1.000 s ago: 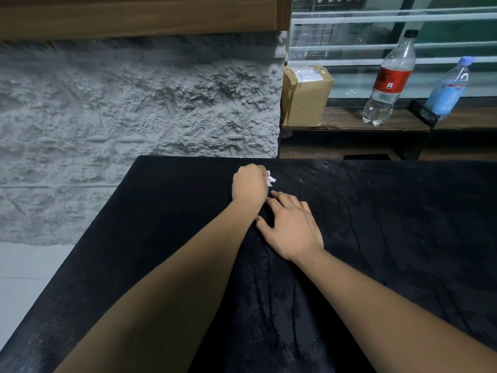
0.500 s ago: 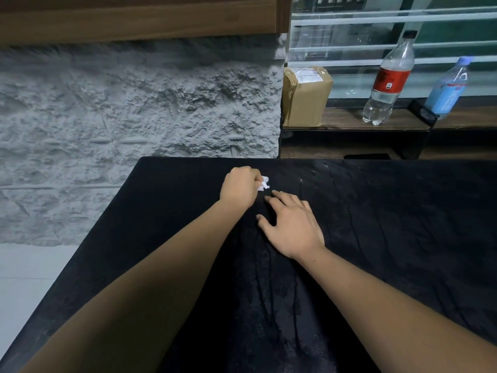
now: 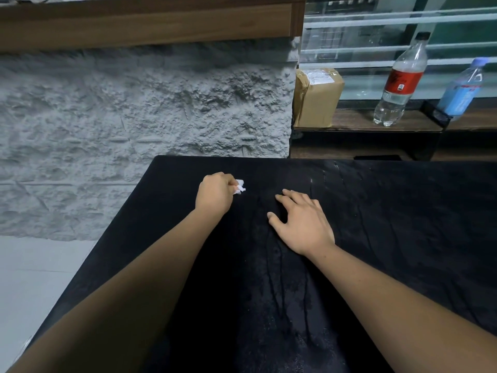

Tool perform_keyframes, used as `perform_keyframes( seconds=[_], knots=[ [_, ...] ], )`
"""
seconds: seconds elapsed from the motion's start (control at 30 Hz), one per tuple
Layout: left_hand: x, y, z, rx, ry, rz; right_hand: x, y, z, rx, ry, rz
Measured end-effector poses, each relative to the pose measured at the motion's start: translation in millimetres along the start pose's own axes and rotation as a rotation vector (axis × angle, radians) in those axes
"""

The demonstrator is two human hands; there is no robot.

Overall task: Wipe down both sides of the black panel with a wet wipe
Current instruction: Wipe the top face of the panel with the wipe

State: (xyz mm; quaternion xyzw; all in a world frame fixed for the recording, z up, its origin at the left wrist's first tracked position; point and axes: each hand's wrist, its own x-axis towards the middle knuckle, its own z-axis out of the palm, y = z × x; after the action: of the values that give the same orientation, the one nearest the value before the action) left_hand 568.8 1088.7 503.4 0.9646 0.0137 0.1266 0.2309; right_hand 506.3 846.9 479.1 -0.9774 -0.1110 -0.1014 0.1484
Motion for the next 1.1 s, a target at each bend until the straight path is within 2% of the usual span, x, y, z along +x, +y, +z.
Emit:
perform_keyframes(
  seconds=[0.2, 0.4, 0.8, 1.1],
  knots=[
    [-13, 4, 6, -0.024, 0.101, -0.074, 0, -1, 0, -0.006, 0.004, 0.002],
    [-19, 25, 16, -0.065, 0.124, -0.112, 0, -3, 0, -0.003, 0.012, 0.011],
    [-20, 74, 38, -0.086, 0.057, 0.027, -1, -2, 0, 0.0, 0.025, 0.002],
    [-22, 81, 44, -0.16, -0.022, 0.113, 0, -1, 0, 0.026, 0.066, -0.022]
  ],
)
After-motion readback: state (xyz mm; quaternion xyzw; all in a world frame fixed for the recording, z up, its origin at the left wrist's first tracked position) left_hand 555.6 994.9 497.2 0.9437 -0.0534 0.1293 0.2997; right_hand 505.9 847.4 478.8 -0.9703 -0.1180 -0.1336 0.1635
